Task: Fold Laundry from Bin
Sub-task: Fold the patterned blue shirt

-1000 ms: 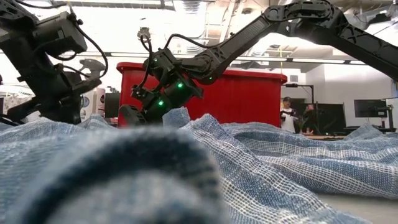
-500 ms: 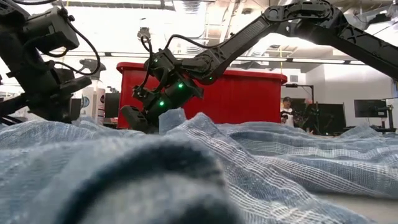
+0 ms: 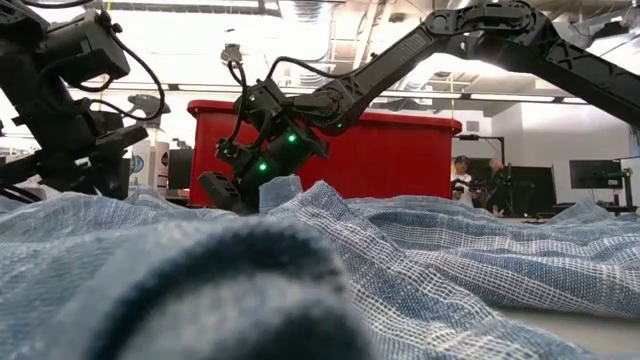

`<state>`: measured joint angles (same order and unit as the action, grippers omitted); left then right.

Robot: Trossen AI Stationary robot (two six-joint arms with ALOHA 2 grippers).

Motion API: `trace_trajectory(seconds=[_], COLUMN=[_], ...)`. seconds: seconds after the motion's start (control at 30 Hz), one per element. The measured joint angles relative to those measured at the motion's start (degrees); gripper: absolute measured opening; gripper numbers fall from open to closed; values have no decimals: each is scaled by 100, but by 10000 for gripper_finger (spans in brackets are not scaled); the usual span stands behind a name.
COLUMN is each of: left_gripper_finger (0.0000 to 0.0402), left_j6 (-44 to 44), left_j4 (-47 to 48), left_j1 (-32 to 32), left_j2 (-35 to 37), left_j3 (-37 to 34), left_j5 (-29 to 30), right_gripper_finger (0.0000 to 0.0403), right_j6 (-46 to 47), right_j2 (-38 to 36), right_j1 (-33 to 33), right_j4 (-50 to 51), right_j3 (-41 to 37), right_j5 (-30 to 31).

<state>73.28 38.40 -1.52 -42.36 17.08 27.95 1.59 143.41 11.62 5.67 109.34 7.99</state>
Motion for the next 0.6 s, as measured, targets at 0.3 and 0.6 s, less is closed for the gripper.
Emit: trace_trajectory(seconds=[0.3, 0.6], left_gripper_finger=[169, 121], left_j6=[-358, -1583], left_j4=[-96, -1657], left_j1=[27, -202], left_j2=[420, 207], left_j3=[299, -291], left_j5=[885, 1095], right_gripper_finger=[27, 27], right_j6=[-169, -206], right_j2=[-130, -140], right_j1=[26, 22], right_j4=[150, 138], right_j3=[-3, -4], right_j5=[122, 120])
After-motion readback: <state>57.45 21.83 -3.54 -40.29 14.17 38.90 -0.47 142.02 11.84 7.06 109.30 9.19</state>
